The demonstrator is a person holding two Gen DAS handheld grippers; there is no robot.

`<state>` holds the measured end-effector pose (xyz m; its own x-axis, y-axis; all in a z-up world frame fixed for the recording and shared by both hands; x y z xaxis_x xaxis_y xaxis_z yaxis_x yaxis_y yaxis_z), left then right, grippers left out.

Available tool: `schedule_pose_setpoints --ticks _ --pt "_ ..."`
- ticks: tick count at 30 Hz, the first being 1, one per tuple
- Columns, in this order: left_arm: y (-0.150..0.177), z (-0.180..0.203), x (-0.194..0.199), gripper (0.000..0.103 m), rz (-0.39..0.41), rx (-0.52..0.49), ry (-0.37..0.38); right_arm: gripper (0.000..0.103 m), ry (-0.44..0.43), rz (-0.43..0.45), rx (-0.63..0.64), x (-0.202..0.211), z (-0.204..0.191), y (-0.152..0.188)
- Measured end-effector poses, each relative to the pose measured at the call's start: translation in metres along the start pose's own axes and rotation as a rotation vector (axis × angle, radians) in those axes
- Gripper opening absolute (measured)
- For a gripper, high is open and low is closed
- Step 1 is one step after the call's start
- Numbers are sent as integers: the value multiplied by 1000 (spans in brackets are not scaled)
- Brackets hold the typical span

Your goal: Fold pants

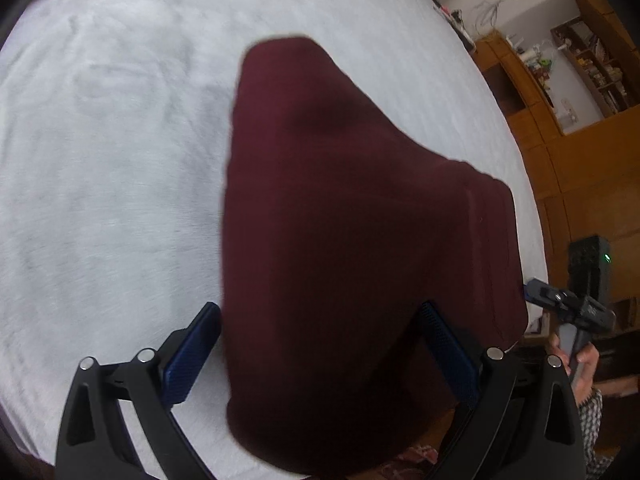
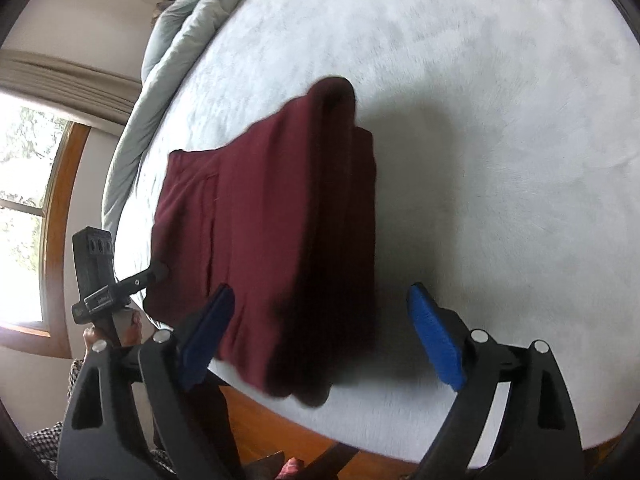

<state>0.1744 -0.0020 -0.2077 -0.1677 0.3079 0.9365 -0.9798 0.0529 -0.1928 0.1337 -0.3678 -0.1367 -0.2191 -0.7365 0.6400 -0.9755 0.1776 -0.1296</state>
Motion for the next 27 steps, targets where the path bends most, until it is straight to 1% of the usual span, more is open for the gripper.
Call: schedule_pose_setpoints --ticks 1,2,3,5,6,8,9,10,11,12,13,14,15,16,19,22,25,27 --pt "-1 3 -4 99 -12 -10 14 88 -2 -11 -6 -5 6 -3" --pt "-3 6 -7 99 -23 -22 27 91 -1 -22 -15 -9 12 -4" --pt "-4 10 -10 99 -31 -34 21 93 -9 -32 -22 -13 17 -5" --pt "-6 13 -12 99 -46 -48 17 95 -49 -34 -30 -19 24 -8" --pt "-6 14 -12 96 -48 -50 17 95 -58 -34 -25 -20 25 -9" --pt "-7 16 -9 88 -48 -55 6 95 -65 -39 1 -25 23 -9" --pt "-6 18 -7 78 -46 -65 -7 86 -80 -49 33 -27 18 -8" --pt "-7 19 -3 68 -42 -71 -14 73 -107 -60 54 -29 14 -6" --pt "-6 21 1 64 -33 -80 -23 70 -119 -66 62 -31 11 -5" --pt "-6 22 4 58 -26 -89 -36 62 -106 -60 67 -31 9 -5" --pt "-6 23 5 54 -24 -88 -43 56 -117 -55 67 -30 8 -6" --pt "-6 21 6 52 -23 -71 -43 49 -138 -44 55 -26 8 -6" --pt "-7 19 7 48 -20 -57 -35 45 -169 -28 32 -21 9 -6" --pt "-7 16 10 42 -10 -32 -17 43 -183 -19 27 -18 8 -5" --pt "-7 15 22 32 35 -14 14 39 -175 -8 80 -8 -13 -5" --pt "-13 24 40 30 95 -12 64 38 -204 13 134 7 -36 -13" --pt "-26 32 54 30 139 -9 102 38 -189 46 191 24 -57 -30" --pt "-42 38 64 30 189 -13 118 38 -188 75 215 35 -65 -47"
Point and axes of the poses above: each gripper's, at about its wrist camera, not at the fingertips, and x roughly against the way its jaws point, z to its right, y to its underside, the point moved 1 cm from there along -x, roughly the way its jaws point, and after that the axes turned 14 degrees about -y, right-handed, at the moved point
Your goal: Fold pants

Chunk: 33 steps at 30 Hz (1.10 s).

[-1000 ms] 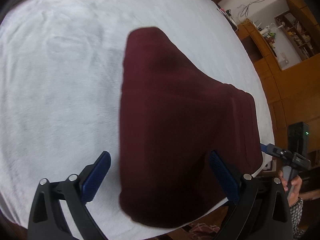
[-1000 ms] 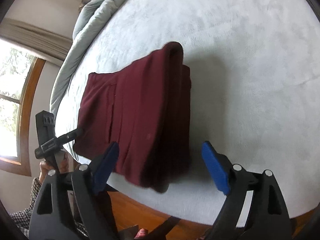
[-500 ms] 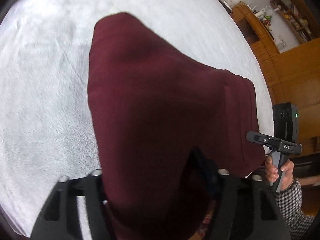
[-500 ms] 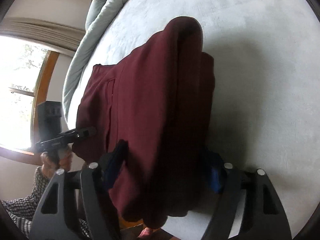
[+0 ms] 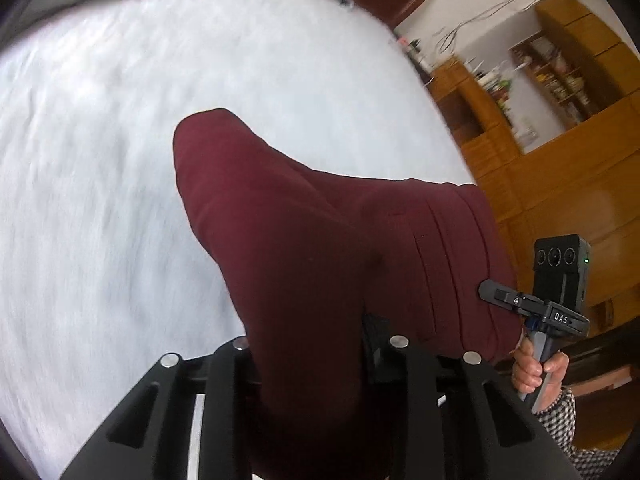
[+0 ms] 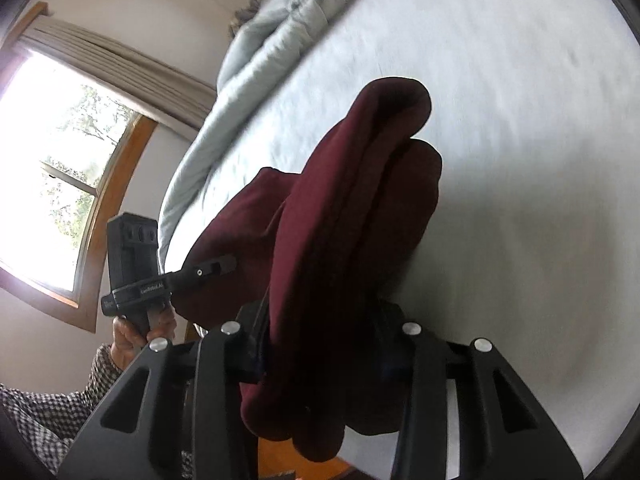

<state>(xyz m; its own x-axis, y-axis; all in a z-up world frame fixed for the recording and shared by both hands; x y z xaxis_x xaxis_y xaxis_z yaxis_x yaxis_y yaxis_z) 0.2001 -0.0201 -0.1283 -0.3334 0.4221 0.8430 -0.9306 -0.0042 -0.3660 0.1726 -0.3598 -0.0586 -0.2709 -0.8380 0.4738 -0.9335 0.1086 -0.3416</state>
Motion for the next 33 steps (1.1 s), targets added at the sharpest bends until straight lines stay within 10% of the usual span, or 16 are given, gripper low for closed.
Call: schedule_pose_setpoints --ticks 6,11,18,25,33 --pt "-53 16 -9 30 115 -44 -22 38 55 47 65 12 8 -65" --pt "-76 -3 -67 30 24 -29 -89 39 141 -18 -40 -26 73 -94" --pt "-55 -9 -108 53 -21 -78 -192 70 201 10 -127 -39 124 -72" --pt "-31 -13 -74 90 37 -134 -344 84 327 44 -74 -17 90 -54" --pt "-16 3 -17 99 106 -120 -470 92 524 75 6 -9 21 -34"
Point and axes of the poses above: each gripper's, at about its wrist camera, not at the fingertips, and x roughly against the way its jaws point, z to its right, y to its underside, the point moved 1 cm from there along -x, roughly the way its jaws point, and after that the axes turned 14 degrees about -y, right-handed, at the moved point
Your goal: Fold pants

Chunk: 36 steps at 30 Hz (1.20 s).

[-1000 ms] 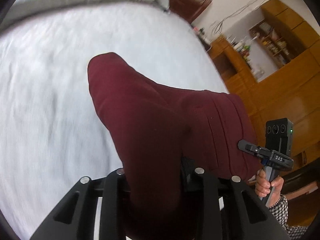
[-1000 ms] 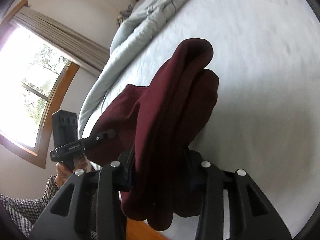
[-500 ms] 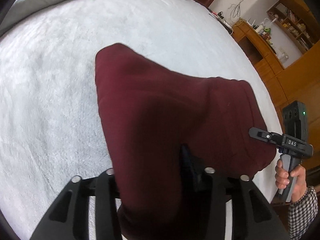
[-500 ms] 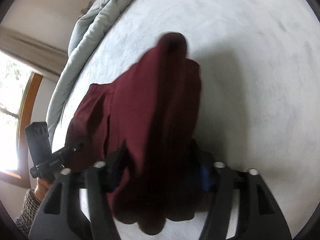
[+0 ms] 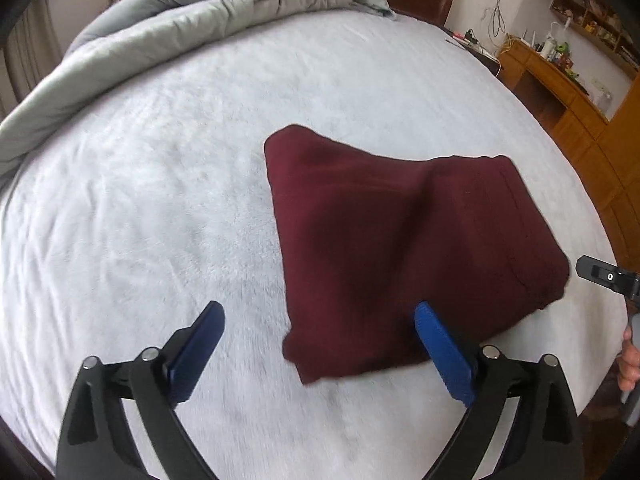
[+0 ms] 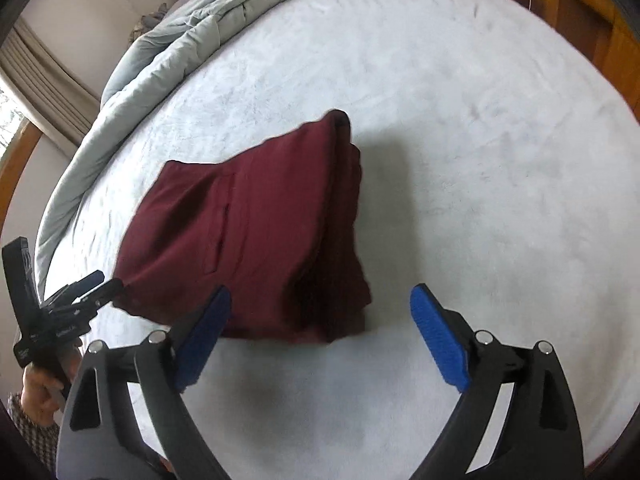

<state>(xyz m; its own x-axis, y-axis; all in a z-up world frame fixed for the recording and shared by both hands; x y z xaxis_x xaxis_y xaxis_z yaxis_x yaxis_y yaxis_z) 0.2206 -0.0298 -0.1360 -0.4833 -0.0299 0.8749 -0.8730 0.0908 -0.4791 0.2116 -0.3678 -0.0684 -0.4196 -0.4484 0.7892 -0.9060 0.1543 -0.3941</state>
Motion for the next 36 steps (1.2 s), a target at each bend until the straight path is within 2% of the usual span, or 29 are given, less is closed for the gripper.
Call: schedule_pose_setpoints --ticks 4,10,15,22,36 --pt "0 13 25 99 3 -2 16 92 64 -12 22 2 -23 2" --pt "0 33 48 99 20 -10 19 95 70 -3 7 13 -40 15" --pt "1 33 59 99 53 4 -13 96 125 6 27 17 -54 21" --pt "0 27 74 99 73 25 -37 96 113 11 15 22 -60 24" --pt "-3 28 81 99 92 12 -61 97 159 20 44 23 -69 23"
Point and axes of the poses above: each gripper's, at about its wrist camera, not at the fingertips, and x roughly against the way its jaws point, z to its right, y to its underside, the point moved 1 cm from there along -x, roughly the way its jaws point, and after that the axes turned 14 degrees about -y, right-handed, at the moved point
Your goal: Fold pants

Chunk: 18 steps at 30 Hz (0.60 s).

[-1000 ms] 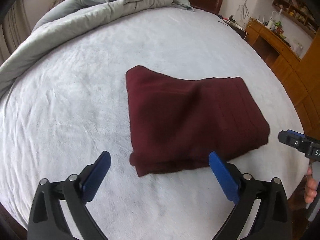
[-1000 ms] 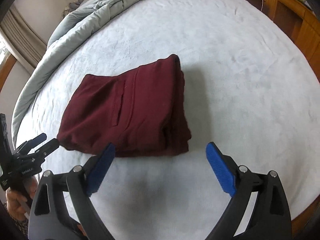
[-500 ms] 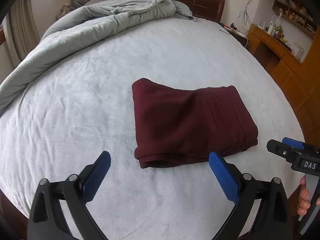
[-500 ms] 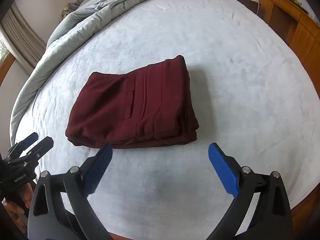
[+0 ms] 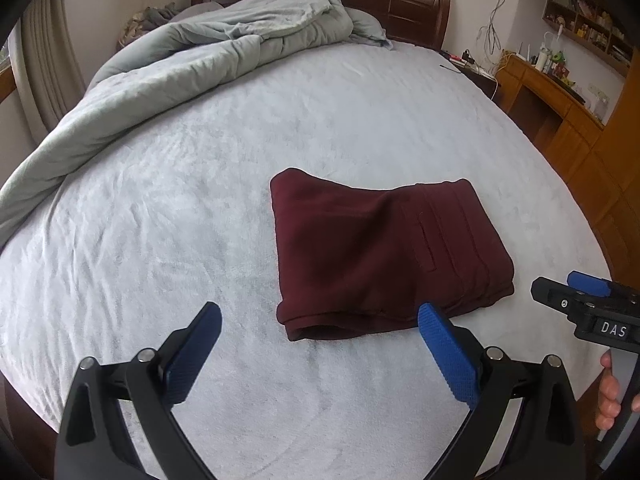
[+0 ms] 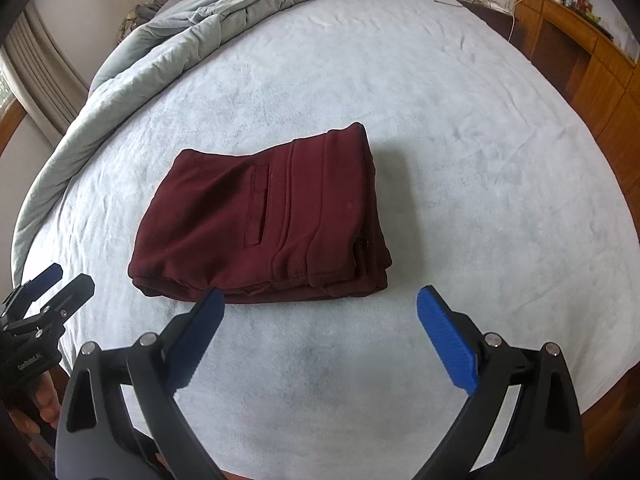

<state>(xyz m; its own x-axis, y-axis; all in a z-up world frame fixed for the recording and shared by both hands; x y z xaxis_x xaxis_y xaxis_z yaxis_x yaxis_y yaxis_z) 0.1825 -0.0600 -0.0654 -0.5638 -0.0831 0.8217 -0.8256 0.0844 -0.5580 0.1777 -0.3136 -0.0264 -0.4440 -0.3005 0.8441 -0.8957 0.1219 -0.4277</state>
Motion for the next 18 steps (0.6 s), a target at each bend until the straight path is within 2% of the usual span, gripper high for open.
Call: schedule_pose_setpoints --ticks 18 --pt "1 4 -7 99 -13 -27 -23 97 39 -8 15 -6 2 -1"
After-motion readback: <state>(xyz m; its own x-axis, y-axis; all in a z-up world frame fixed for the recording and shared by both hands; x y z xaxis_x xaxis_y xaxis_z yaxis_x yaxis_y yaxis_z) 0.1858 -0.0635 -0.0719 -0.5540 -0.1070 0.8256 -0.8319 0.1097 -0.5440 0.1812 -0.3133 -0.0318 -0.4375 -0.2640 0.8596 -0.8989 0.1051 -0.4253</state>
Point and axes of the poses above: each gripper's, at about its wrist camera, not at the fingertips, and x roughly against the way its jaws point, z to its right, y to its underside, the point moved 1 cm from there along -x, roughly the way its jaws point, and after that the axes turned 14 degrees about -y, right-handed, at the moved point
